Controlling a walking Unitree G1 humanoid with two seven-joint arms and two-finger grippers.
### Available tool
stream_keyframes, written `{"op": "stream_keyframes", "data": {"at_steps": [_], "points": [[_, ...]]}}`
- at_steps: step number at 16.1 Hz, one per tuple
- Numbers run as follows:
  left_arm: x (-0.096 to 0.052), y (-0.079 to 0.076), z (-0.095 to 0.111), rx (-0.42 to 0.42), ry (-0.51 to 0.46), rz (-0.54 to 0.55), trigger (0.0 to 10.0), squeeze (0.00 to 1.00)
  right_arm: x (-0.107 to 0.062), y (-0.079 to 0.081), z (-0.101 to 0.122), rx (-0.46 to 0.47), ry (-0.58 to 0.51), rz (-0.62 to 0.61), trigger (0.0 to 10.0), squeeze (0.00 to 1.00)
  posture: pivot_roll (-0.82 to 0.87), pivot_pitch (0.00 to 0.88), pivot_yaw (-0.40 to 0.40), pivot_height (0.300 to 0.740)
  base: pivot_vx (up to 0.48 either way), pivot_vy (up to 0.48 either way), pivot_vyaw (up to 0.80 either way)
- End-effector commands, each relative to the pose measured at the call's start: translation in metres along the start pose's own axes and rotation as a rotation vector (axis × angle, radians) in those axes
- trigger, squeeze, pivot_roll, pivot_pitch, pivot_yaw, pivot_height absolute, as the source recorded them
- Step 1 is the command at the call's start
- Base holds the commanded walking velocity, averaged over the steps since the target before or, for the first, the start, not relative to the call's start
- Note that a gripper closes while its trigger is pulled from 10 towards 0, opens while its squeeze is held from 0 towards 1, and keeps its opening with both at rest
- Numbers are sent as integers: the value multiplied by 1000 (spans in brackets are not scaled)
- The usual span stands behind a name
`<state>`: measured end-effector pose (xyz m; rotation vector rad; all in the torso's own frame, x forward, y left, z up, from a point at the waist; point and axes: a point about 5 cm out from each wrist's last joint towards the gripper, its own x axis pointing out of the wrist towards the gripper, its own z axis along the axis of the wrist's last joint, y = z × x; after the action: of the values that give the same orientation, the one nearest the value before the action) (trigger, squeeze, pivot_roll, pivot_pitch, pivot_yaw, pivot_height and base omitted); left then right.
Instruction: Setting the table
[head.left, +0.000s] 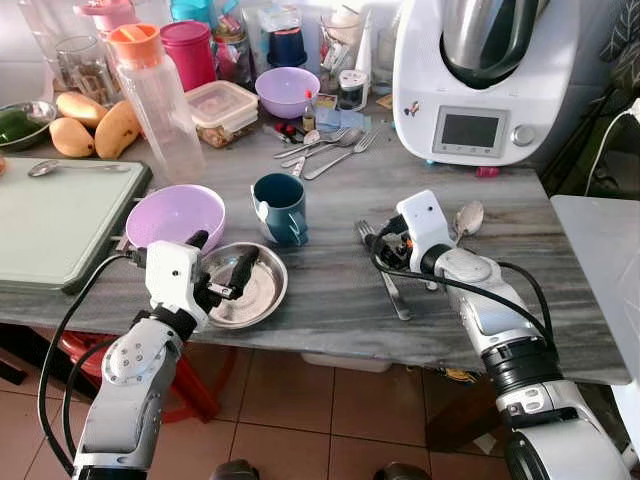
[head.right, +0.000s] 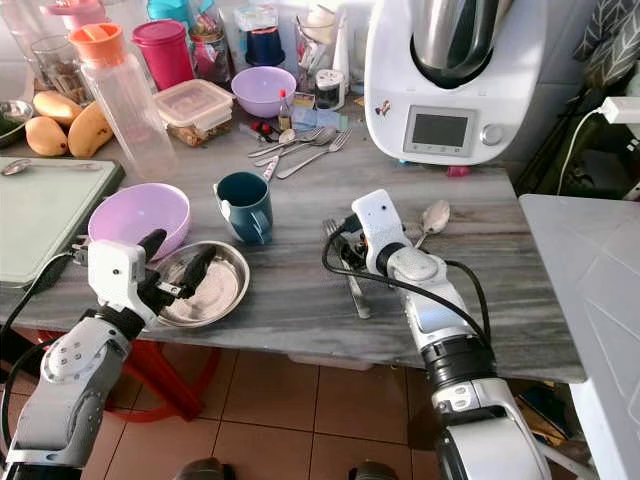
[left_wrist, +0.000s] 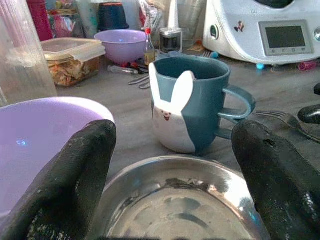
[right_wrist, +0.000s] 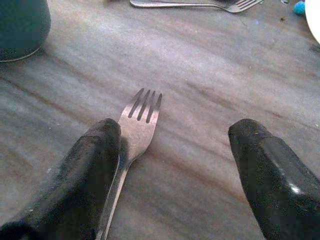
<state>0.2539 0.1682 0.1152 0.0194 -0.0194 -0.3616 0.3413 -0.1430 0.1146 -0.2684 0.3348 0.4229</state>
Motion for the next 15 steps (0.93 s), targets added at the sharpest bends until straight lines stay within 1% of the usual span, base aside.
{"op": "stream_keyframes", "data": {"at_steps": [1,2,3,4,5,6,7,8,9,10,12,14,15], "points": [[-2,0,2,9,4,-8,10000,0,2,4,4,-13,-21,32,10000,1000,22,28,44,740,0,0,0],[-2,0,2,9,4,-8,10000,0,5,7,1,23,-16,66,10000,1000,24,30,44,740,0,0,0],[-2,1,3,10,4,-8,10000,0,10,8,0,16,-14,88,10000,1000,28,36,44,740,0,0,0],[-3,1,3,11,5,-7,10000,0,13,8,-3,26,2,101,10000,220,32,40,43,740,0,0,0],[-5,1,3,12,9,-6,10000,0,15,9,-5,33,20,118,10000,0,35,45,42,740,0,0,0],[-7,0,2,11,13,-6,10000,0,18,10,-9,33,37,142,10000,0,38,52,40,740,0,0,0],[-8,-1,2,10,15,-6,10000,0,20,10,-13,20,62,140,10000,0,41,57,39,740,0,0,0],[-9,-1,2,9,16,-7,10000,0,22,10,-14,19,64,145,7804,0,42,63,39,740,0,0,0],[-9,-3,2,7,19,-8,10000,0,25,9,-15,1,76,147,0,0,44,67,38,740,0,0,0],[-10,-3,2,7,20,-9,10000,0,25,10,-15,-23,77,159,0,0,45,70,39,740,0,0,0],[-10,-3,2,6,23,-10,10000,0,26,10,-17,-30,88,173,0,0,45,71,38,740,0,0,0],[-11,-3,1,4,27,-7,10000,0,25,8,-30,-54,142,206,0,0,44,70,32,740,0,0,0],[-10,-4,1,3,28,-6,10000,0,24,7,-34,-63,150,209,0,0,44,71,31,740,0,0,0]]}}
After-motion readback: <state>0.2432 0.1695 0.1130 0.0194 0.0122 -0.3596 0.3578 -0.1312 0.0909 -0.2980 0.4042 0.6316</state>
